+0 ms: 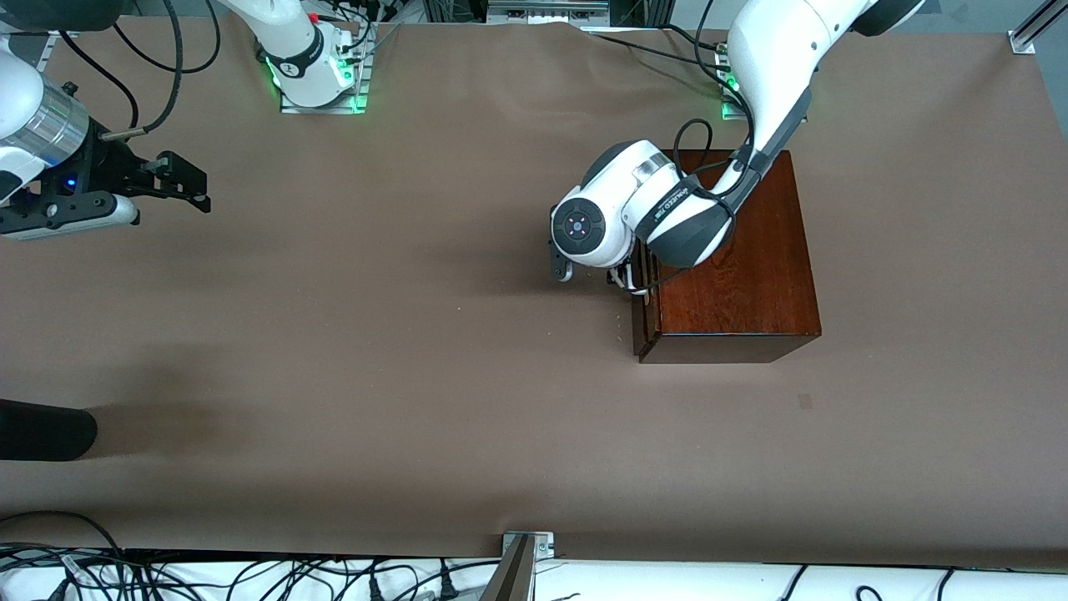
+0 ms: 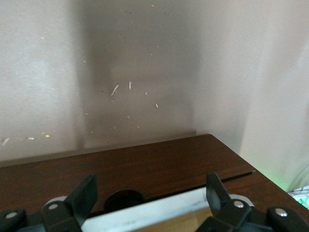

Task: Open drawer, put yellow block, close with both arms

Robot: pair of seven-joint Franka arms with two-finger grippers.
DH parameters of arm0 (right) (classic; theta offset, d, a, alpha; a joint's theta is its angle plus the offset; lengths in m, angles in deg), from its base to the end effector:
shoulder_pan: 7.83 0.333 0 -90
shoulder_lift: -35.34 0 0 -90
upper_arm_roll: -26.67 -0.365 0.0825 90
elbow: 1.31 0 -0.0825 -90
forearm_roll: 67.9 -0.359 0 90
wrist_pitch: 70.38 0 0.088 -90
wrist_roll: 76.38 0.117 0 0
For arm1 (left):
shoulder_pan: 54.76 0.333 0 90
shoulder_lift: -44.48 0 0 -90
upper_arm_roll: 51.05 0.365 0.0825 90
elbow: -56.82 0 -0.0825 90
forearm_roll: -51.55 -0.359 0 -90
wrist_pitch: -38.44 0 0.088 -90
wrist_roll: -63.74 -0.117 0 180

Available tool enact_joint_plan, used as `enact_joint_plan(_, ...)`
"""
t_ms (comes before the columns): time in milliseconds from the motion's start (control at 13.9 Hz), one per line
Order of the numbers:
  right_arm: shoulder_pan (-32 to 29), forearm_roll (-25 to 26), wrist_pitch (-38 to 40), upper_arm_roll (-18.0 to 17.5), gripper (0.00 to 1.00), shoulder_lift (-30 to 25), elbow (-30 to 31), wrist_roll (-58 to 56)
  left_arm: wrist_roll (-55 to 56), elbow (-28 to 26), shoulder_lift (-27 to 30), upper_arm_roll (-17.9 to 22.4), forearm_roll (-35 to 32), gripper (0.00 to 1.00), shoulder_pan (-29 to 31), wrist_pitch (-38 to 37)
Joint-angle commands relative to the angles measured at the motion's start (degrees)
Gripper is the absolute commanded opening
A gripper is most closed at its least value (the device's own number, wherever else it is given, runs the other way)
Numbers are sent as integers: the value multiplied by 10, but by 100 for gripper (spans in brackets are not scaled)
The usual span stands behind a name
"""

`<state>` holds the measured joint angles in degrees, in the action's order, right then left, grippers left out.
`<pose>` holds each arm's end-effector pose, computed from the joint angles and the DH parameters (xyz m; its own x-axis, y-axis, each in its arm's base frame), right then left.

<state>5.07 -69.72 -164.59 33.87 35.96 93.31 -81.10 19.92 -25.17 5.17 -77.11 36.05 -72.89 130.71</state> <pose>0.5343 0.0573 0.6280 0.9838 0.1785 -0.0154 0.1780 -0.9835 -0.0316 0.5393 -0.3945 0.3316 -0.0546 -0.9602 -0.2739 -0.9462 -0.0379 0.3214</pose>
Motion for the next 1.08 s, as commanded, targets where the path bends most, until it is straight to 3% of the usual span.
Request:
enact_joint_plan(0,-4,8,4,-3,100,10,-19,2,-24,23,50,-8,16,100,11,-17)
enact_joint_plan(144,-4,9,-5,-3,100,10,-19,2,-16,46,87,-4,56,100,20,-18)
enact_joint_plan(504,-4,8,-8,-3,100,10,-19,3,-21,74,169,-5,57,100,145,-25)
enact_joint_plan(648,-4,7,-22,-3,100,10,-19,2,-15,98,174,-1,57,100,183,-75)
enact_joint_plan(864,-4,8,-24,-3,100,10,-19,2,80,72,231,118,92,100,152,-77)
enact_joint_plan(1008,-3,7,-23,-3,100,10,-19,2,174,-4,286,179,154,100,139,-64)
